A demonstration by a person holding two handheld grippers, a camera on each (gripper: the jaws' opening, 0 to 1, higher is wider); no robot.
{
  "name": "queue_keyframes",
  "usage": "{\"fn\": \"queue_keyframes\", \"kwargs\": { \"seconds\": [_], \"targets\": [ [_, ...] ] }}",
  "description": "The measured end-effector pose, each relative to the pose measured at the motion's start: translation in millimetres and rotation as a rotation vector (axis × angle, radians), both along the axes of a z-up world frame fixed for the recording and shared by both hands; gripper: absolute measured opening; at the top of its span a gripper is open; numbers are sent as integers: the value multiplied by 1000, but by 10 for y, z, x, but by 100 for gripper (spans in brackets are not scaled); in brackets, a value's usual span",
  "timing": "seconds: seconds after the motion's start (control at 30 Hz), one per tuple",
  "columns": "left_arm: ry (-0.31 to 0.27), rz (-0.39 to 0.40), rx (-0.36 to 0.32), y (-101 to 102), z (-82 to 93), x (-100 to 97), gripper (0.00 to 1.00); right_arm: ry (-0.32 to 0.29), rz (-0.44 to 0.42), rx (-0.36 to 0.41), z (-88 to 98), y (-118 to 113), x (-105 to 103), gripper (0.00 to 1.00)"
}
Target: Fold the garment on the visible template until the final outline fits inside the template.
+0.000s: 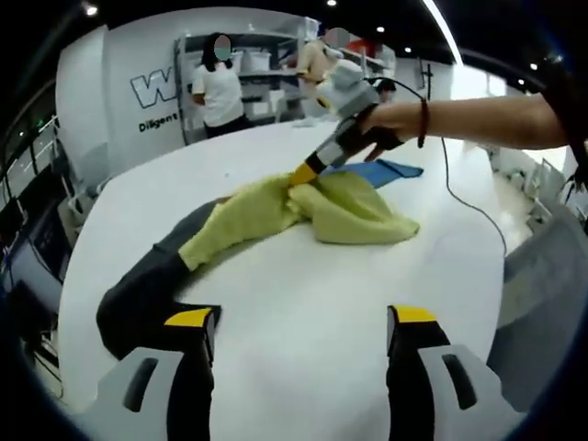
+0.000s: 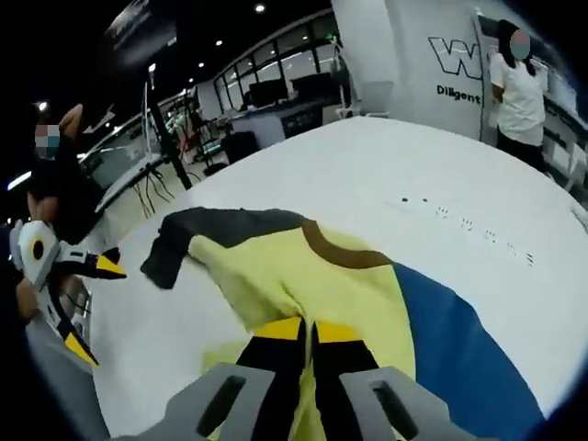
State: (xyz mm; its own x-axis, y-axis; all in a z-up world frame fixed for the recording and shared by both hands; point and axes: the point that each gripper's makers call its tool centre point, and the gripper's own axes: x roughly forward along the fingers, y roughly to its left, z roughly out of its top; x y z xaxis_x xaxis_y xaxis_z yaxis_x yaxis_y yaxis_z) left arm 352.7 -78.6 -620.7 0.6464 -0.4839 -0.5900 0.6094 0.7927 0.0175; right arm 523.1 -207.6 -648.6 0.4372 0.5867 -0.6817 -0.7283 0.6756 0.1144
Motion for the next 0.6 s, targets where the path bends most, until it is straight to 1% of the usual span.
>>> {"fn": "queue_keyframes", "kwargs": {
  "seconds": [0.03,0.07,0.1,0.3,0.33,0.37,0.4,0.47,0.53,0.57,0.6],
  "targets": [
    [0,0,-2,-3,-1,2,73,-15,6,-28,-42,-15,17,0],
    [1,1,-3,-4,-3,2,73,-18,6,-34,-52,-19,22,0],
    [3,2,-3,-5,-11,1,73,-25,25,-73,-121,-42,27,0],
    [17,-3,1,-10,-60,-31,73,-77,76,-165,-250,-57,40,0],
    [18,-3,-1,-10,-65,-33,72,-98,101,-199,-294,-79,64,0],
    [20,-2,-2,-9,-68,-33,72,-112,112,-211,-321,-83,79,0],
    [23,1,-1,-3,-71,-34,72,-122,99,-189,-305,-64,99,0],
    [20,3,-1,2,-68,-32,72,-99,59,-174,-302,-81,112,0],
    [22,5,-6,-2,-66,-33,72,-100,43,-168,-291,-97,130,0],
    [22,4,-7,-5,-67,-33,72,-104,15,-167,-274,-117,144,0],
    [22,3,-6,-7,-69,-33,72,-109,8,-165,-255,-124,149,2]
  ]
}}
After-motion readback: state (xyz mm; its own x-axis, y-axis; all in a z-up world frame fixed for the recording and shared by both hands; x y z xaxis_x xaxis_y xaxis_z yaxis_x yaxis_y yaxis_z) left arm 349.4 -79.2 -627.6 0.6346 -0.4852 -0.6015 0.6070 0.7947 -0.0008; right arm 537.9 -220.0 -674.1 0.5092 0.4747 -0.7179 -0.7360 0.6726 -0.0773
